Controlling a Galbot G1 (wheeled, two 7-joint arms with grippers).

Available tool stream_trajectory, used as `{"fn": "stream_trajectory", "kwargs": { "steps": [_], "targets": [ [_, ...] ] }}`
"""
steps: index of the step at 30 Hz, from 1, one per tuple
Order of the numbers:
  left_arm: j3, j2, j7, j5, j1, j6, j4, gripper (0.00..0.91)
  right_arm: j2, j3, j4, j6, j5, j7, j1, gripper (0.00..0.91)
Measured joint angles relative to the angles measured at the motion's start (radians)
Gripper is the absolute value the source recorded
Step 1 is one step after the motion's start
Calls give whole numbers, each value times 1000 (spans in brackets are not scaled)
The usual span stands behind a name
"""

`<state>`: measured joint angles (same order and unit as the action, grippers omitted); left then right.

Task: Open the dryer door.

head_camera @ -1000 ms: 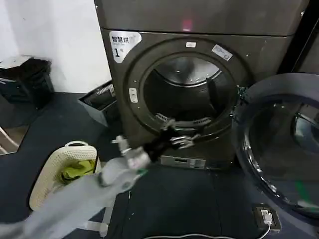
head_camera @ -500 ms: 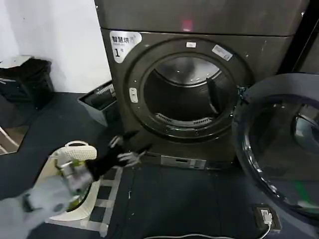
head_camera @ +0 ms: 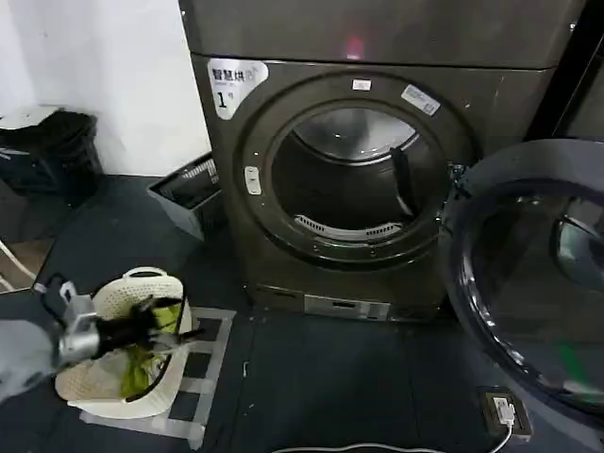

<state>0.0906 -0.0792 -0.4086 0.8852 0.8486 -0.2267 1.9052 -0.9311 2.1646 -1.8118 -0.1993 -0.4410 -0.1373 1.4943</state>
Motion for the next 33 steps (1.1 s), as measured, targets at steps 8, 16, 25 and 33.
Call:
{"fn": "stream_trajectory", "kwargs": {
  "steps": [8, 16, 25, 33],
  "targets": [
    [27, 57, -98, -154, 15, -93, -83, 907, 10, -3, 2, 5, 0, -4, -1, 907],
    [98, 80, -72, -283, 42, -92, -135, 907, 1, -21, 11, 9, 14, -6, -5, 907],
    [111, 76, -68, -352, 45, -108, -185, 907, -1, -20, 13, 11, 13, -8, -1, 907],
    [111, 76, -73, -351, 44, -113, -192, 907, -3, -17, 5, 15, 19, -11, 5, 907]
  ]
}}
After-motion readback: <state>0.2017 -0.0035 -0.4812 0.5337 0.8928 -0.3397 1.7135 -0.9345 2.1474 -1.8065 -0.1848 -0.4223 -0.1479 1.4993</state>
